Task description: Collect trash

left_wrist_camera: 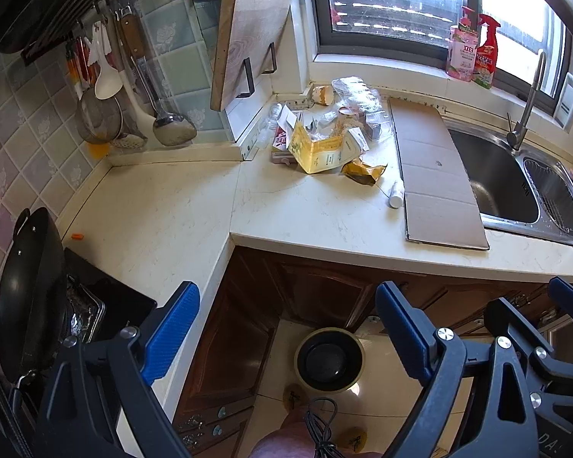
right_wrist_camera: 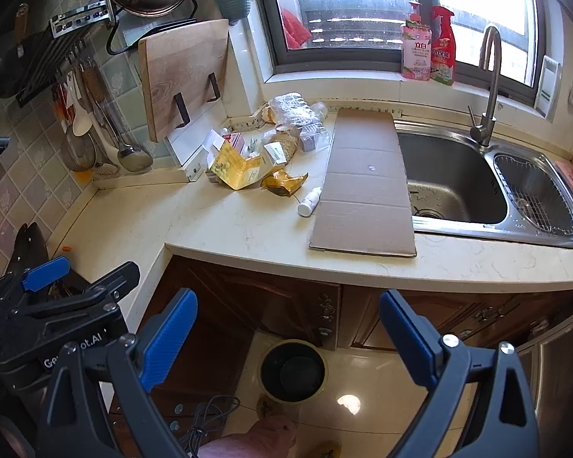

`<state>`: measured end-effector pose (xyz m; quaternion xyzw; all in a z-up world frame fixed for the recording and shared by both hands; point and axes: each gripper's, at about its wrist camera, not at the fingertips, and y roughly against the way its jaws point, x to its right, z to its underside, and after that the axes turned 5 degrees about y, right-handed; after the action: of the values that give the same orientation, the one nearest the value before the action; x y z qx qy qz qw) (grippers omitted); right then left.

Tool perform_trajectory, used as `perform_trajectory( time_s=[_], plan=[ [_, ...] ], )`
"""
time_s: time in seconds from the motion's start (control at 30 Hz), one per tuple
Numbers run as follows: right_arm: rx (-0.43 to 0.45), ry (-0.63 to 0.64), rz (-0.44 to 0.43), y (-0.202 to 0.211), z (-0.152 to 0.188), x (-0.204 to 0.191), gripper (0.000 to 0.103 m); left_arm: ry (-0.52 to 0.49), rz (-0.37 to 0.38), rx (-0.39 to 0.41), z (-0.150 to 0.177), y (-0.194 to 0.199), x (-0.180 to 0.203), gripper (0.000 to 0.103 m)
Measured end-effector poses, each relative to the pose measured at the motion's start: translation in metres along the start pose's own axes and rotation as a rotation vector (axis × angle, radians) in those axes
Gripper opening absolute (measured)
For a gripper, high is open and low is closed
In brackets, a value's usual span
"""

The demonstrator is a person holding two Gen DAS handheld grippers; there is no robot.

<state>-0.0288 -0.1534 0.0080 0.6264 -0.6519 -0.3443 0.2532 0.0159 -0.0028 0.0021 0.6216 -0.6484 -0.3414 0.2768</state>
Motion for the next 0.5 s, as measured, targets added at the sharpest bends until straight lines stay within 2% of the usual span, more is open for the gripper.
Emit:
perform_trajectory(
  time_s=[0.5],
  plan=[
    [0.014, -0.006, 0.012, -0.004, -0.008, -0.008, 0.097, -0.004, 0.017, -0.006, -0.019, -0.005, -0.009, 0.089]
  ],
)
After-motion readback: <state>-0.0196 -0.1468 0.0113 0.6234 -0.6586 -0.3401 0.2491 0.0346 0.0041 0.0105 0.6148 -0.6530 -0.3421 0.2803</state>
